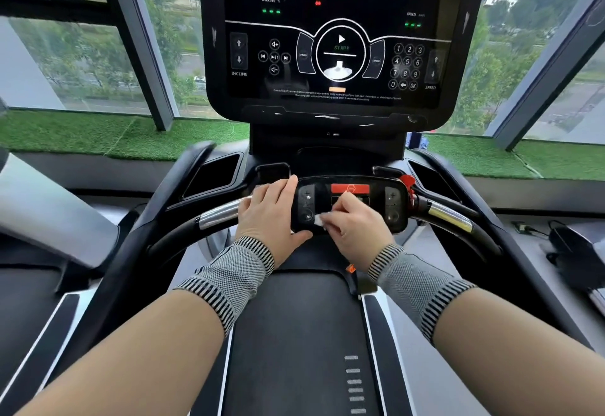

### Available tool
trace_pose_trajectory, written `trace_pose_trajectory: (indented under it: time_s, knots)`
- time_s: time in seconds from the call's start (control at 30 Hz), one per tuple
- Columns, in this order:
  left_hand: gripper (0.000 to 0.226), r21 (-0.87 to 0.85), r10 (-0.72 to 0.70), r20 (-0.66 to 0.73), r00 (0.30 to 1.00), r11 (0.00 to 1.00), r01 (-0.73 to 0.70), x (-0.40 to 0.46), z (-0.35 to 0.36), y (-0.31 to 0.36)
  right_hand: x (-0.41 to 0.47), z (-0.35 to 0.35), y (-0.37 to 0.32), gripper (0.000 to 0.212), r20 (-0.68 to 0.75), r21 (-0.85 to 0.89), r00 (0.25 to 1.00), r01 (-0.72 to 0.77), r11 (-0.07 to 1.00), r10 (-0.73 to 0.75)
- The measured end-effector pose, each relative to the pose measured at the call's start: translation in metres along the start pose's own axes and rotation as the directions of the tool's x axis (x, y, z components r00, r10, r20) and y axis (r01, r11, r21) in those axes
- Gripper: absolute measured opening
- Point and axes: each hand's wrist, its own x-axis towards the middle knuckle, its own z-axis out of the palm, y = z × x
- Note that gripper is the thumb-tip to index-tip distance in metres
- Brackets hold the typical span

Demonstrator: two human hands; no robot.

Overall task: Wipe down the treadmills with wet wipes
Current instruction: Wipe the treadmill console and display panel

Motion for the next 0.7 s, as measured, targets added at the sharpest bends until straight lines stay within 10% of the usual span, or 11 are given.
trace_pose_trajectory:
  time_s: [0.2,0.37,0.57,0.7]
  knots:
    - [0.1,-0.001,0.004,0.004,1.0,1.0,-0.004,-0.001,0.0,0.001,0.042,-0.008,-0.003,0.023,-0.1,-0.003,0.973,-0.21,0.978,0.209]
    - [0.101,-0.01,0.001,0.006,1.0,1.0,-0.001,-0.001,0.001,0.0,0.005,0.001,-0.009,0.007,0.038,0.003,0.999,-0.028,1.0,0.027]
    - [0.101,-0.002,0.004,0.011,1.0,1.0,-0.004,-0.001,0.001,0.0,0.041,-0.014,0.005,0.018,-0.049,0.013,0.965,-0.256,0.966,0.257]
    - [0.101,-0.009,0.007,0.01,1.0,1.0,-0.007,0.0,0.0,-0.001,0.025,-0.001,-0.01,0.015,0.059,-0.013,0.991,-0.118,0.993,0.119]
